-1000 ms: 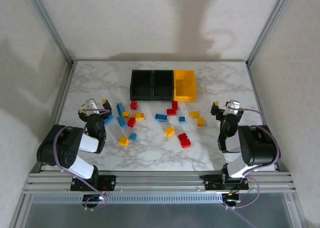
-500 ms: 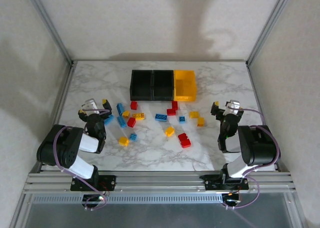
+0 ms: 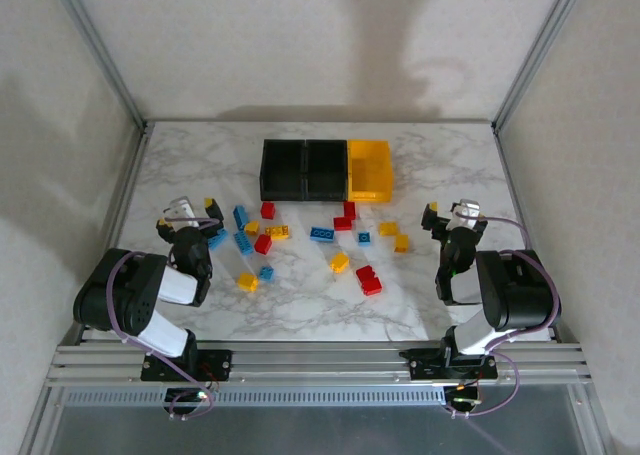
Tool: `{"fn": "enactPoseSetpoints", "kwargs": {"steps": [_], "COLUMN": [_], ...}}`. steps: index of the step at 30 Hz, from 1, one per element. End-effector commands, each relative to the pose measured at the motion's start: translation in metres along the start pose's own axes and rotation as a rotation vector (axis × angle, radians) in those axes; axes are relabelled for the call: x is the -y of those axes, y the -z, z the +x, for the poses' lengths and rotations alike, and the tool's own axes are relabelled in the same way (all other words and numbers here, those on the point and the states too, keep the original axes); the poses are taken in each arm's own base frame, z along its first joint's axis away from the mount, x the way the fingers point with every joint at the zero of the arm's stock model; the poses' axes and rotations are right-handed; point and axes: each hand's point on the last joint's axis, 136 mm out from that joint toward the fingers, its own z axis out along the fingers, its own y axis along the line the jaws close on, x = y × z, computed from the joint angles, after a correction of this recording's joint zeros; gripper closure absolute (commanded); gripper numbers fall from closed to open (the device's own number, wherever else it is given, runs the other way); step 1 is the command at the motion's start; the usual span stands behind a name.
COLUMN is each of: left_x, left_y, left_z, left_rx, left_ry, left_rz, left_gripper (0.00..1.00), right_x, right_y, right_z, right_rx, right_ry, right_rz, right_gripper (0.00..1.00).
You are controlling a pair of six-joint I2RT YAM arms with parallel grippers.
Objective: Sort the legos into containers by color
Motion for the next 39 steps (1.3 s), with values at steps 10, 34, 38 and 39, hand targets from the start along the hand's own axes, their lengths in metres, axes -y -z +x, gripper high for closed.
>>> {"fn": "enactPoseSetpoints", "kwargs": {"steps": [10, 34, 38, 39], "left_x": [0.013, 0.110, 0.135, 0.142], "left_y": [-0.014, 0.029, 0.067, 0.076], "left_z": [-0.021, -0.083, -0.056, -0.050], "left_rx": [-0.020, -0.530, -0.648, -0.675], "left_ry": [-0.004, 0.411, 0.438, 0.445], "left_rz": [0.014, 0.329, 0.429, 0.453], "left_gripper": [0.01, 0.00, 0.06, 0.07], "right_x": [-0.008, -0.071, -0.082, -0.087], "right_y": [-0.011, 0.004, 0.014, 0.016], "right_z": [-0.032, -0.074, -0.039, -0.031], "right_rx": [0.019, -0.611, -0.772, -0.806], "right_ry": [0.013, -0.386, -0.273, -0.251], "right_rz": [0.007, -0.242, -0.188, -0.191], "right_gripper": [0.01, 0.28, 0.28, 0.29]}}
